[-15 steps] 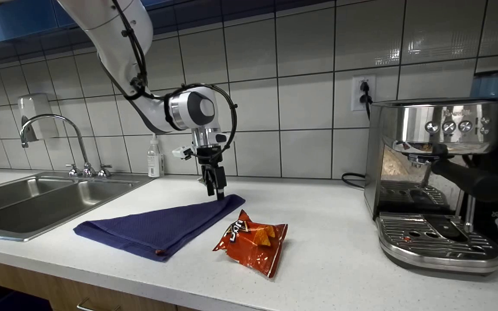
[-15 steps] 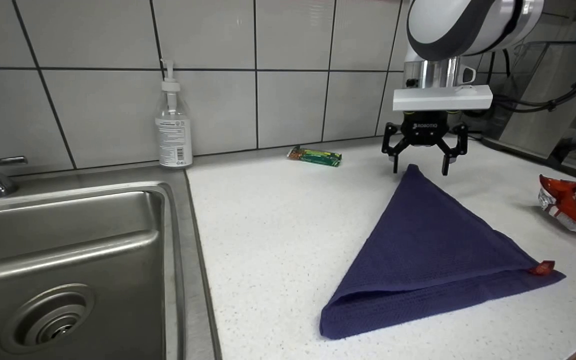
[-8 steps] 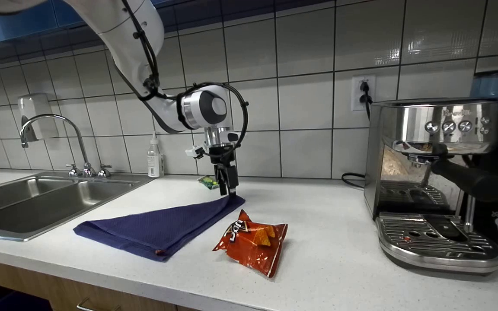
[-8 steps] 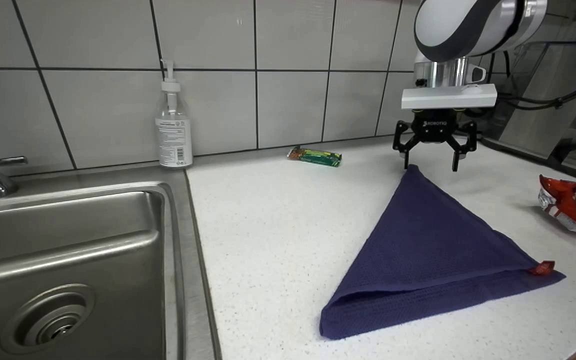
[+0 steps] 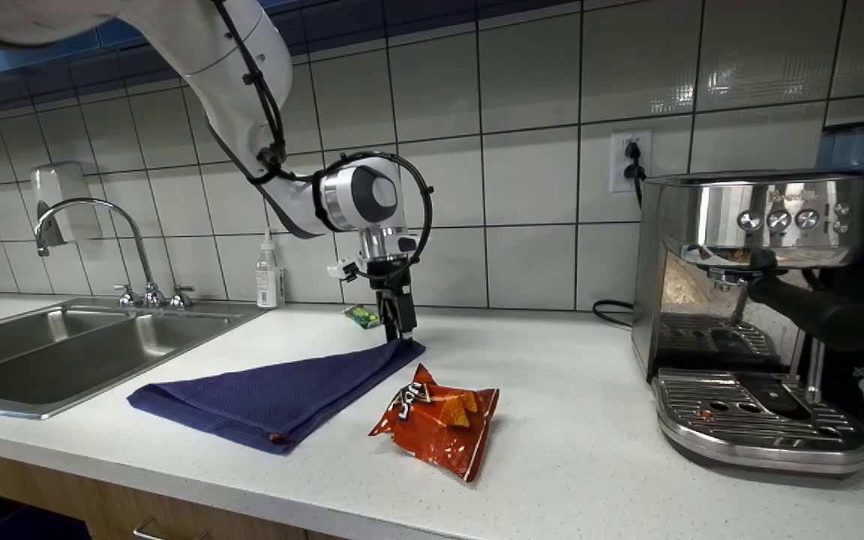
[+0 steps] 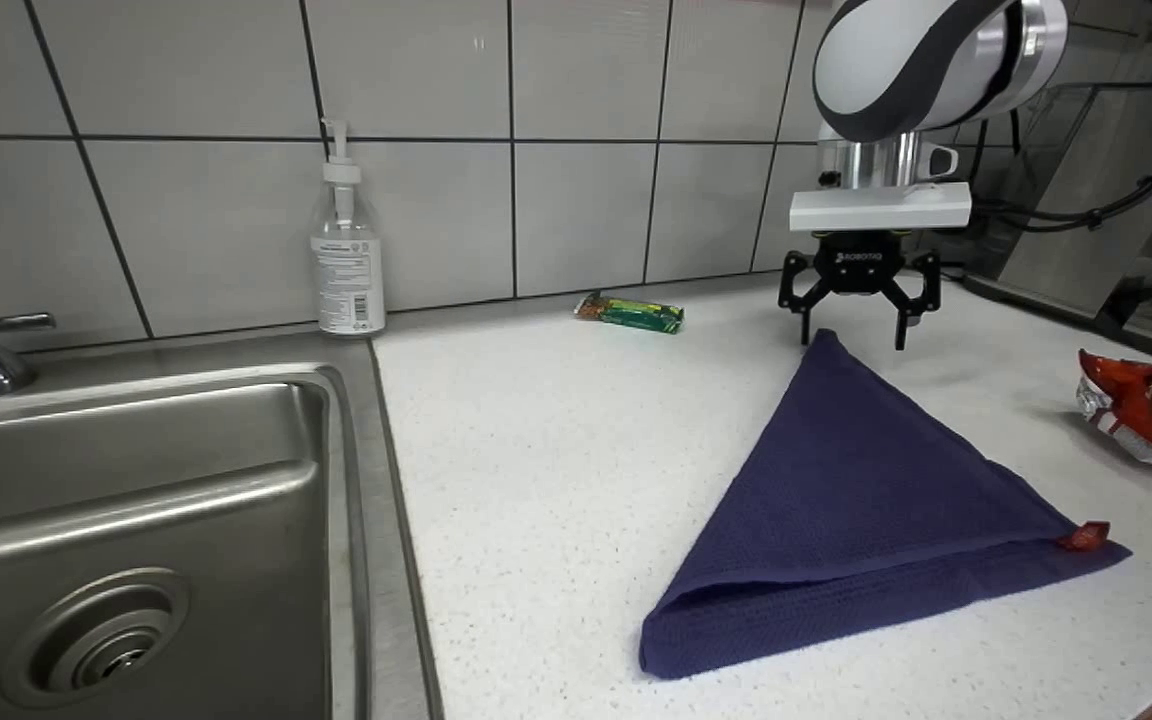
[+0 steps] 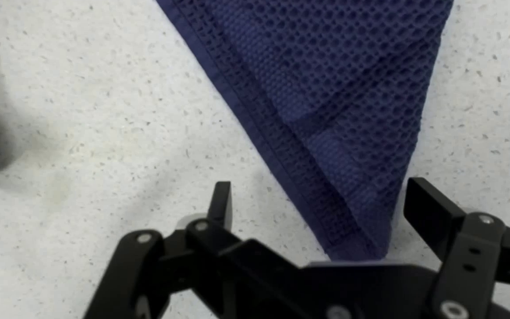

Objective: Fold the cloth into a triangular shape

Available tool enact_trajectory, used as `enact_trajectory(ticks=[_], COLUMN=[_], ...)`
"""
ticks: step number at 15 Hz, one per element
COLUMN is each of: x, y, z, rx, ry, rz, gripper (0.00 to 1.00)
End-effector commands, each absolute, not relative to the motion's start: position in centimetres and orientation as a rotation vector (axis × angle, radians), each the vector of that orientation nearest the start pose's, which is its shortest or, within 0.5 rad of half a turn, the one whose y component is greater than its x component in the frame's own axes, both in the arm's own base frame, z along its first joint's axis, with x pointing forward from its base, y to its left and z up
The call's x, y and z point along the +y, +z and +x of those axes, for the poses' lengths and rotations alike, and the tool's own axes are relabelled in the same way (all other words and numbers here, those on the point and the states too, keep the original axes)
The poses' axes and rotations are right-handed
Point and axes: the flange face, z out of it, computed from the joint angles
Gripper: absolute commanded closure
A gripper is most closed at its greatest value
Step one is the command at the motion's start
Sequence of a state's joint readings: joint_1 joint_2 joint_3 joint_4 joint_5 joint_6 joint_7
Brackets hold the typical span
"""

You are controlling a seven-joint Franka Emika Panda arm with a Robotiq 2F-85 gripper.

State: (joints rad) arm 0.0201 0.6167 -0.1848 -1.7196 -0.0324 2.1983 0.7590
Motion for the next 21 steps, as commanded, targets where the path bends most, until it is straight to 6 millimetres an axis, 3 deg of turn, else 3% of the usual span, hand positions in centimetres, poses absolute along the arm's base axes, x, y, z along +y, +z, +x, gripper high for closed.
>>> enact_trajectory(ticks=[1, 4, 5, 6, 9, 16, 17, 21], x=[-9.9, -10.0, -10.0, -9.9, -9.9, -9.2, -9.2, -9.4], y=[22.6, 22.4, 22.3, 22.3, 22.2, 22.3, 22.6, 23.7], z=[66.2, 66.5, 66.6, 66.6, 66.8, 66.3, 66.3, 66.0], rx=[1.455, 1.471, 1.475, 1.477, 1.481, 1.452, 1.449, 1.449], ry=[0.160, 0.164, 0.160, 0.159, 0.156, 0.154, 0.150, 0.119], rz=[-2.962, -2.957, -2.958, -2.958, -2.957, -2.973, -2.971, -2.961], gripper=[0.00, 0.00, 0.05, 0.27, 0.39, 0.95, 0.99, 0.99])
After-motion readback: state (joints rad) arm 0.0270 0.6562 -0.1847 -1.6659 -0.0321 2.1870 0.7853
